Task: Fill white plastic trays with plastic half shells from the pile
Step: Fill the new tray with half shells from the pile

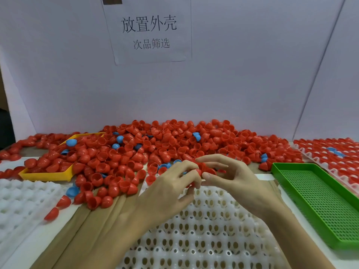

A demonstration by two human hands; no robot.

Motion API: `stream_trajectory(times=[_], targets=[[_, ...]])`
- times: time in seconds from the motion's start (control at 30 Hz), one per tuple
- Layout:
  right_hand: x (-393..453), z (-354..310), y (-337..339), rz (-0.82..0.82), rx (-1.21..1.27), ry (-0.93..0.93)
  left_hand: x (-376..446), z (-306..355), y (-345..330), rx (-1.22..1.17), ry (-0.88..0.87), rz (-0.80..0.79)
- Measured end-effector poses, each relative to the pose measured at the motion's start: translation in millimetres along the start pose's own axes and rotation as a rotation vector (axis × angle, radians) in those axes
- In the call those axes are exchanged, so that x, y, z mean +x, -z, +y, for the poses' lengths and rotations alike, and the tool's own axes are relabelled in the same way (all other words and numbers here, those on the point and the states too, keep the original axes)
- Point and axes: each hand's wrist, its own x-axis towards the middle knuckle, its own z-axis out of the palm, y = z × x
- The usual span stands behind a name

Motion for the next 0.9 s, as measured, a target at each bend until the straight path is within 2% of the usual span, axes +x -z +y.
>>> stream_trajectory(times=[0.23,0.33,0.4,0.53,0.57,0.67,0.77,0.9], targets=[[0.3,-0.3,3.6,0.038,0.031,0.023,0.6,-4.2,-3.7,-0.351,0.196,0.056],[1.0,-1.9,5.3,0.057,0.029,0.018,2.8,-3.0,0.1,-0.595,0.357,0.046],[2.0,-1.7,8.9,0.119,-0.033,0.03,3.8,-2.2,2.0,-0.696,0.423,0.043],[2.2,10.3,31.4,0.386,-0.112,0.01,4.3,-3.9,3.4,-0.694,0.481,0.038],[0.9,13.0,38.3,0.406,-0.112,-0.002,4.4,-4.6,4.1,-0.696,0.503,0.047],[-0.7,21.1,50.4,0.365,-0.171,-0.053,4.6,-4.4,6.5,-0.7,0.549,0.092],[-0.7,21.1,45.2,0.412,-0.218,-0.047,5.3,-1.6,6.5,-0.705,0.548,0.132],[-0.2,5.7,23.8,0.249,-0.098,0.043,6.4,2.1,1.5,-0.889,0.662,0.169]])
